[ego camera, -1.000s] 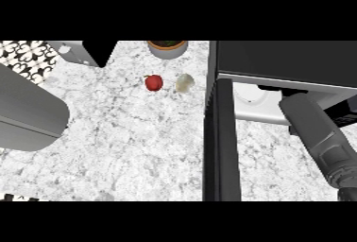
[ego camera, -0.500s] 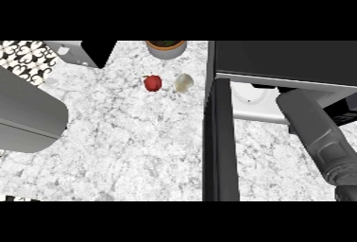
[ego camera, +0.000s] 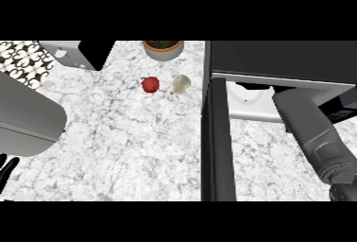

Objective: Pick up the milk, place it into the microwave and close the microwave

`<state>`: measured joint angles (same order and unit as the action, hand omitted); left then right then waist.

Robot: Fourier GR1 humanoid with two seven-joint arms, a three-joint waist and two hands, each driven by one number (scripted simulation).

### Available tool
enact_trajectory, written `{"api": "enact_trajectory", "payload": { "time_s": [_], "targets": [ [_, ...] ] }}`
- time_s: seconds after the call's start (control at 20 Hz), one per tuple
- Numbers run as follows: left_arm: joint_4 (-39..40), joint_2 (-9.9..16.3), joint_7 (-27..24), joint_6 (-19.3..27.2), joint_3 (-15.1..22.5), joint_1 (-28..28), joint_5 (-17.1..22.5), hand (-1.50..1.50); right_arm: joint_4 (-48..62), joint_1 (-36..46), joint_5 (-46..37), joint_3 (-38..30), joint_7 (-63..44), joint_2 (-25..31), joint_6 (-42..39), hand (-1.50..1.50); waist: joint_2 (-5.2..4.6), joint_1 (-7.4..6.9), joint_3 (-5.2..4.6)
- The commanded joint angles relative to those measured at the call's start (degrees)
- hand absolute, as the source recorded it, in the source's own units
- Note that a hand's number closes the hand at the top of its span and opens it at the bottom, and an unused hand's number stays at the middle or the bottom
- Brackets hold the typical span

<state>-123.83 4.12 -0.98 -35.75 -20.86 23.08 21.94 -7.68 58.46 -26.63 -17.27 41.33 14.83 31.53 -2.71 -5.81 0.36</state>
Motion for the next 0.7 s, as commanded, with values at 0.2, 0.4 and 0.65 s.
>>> {"api": "enact_trajectory", "payload": {
  "time_s": [0.2,0.4,0.65],
  "targets": [
    [-1.19,-0.35,1.33,-2.04,4.11,-0.58,0.27,-1.50,-0.46,-3.34,6.37,-5.53,7.68,-1.15,-12.07,-1.50,0.97,1.85,-0.10],
    [0.45,-1.79,0.81,-1.94,6.02,-2.09,-2.60,-1.50,-0.29,-3.66,8.92,-7.44,7.83,-2.01,-17.71,-1.50,1.54,3.09,-0.21],
    [-1.73,-2.73,4.87,-0.99,9.88,-2.38,-2.42,1.50,-0.56,-7.56,11.31,-8.55,8.91,-3.14,-24.53,-1.50,2.25,4.57,-0.27]
  ]
}}
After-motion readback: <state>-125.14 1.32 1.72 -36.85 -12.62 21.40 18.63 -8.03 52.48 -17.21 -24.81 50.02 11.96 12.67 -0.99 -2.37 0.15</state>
